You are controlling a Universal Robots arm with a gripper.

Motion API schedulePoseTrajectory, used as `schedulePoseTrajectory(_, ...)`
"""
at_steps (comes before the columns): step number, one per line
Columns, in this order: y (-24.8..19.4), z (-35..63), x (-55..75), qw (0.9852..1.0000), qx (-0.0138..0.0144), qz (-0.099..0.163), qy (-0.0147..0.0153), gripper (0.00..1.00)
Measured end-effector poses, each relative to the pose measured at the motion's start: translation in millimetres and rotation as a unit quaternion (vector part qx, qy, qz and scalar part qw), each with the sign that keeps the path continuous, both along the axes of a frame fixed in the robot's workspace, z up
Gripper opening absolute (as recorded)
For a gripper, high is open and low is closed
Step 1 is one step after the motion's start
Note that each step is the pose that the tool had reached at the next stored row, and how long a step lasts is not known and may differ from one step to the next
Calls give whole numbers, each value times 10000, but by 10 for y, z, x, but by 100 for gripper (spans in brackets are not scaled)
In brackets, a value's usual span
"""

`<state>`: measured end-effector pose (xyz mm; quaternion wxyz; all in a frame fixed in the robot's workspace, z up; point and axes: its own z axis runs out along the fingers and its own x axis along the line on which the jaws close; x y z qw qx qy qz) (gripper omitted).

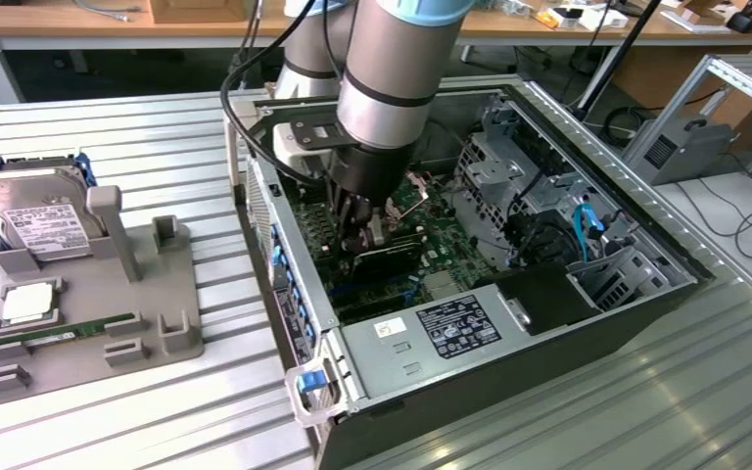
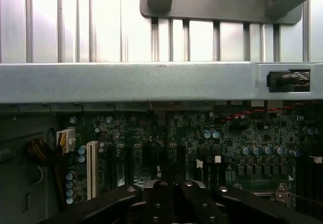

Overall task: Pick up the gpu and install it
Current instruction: 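Press down on the gpu until it lock into place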

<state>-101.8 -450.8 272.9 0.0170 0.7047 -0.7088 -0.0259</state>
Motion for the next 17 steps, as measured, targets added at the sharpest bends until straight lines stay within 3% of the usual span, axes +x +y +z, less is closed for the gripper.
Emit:
schedulePoseTrajectory(6,-114,-5,-30,10000,7,1,-2,11)
schedulePoseTrajectory(12,-117,-34,-17,10000,6,1,1,11)
schedulePoseTrajectory(17,-117,-24,94,10000,10,3,-3,11)
